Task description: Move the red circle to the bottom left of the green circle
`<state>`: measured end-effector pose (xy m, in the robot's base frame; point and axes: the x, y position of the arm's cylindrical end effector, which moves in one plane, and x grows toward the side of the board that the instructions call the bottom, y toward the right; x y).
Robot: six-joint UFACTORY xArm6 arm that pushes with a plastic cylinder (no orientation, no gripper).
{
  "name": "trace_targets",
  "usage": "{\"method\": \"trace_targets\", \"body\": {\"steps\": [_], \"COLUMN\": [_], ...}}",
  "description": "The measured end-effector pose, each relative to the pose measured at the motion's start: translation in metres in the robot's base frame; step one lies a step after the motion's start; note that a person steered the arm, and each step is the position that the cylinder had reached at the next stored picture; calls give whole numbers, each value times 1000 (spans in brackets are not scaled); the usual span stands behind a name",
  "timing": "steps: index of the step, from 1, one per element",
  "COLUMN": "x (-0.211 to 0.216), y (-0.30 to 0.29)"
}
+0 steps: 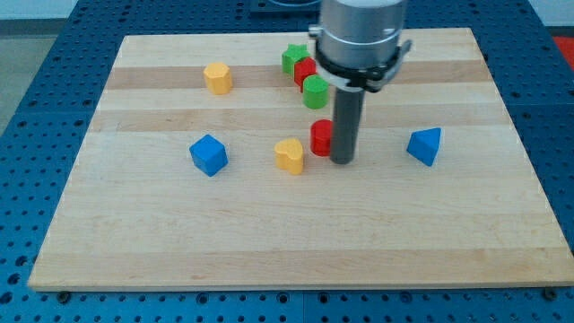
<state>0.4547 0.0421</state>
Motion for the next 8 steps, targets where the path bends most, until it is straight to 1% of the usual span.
{"method": "trace_targets", "body": {"steps": [1, 2, 3, 4, 6, 7, 8], "x": [-32, -33, -10, -5, -46, -51, -37], "y": [-6, -6, -13, -33, -41, -40, -40]}}
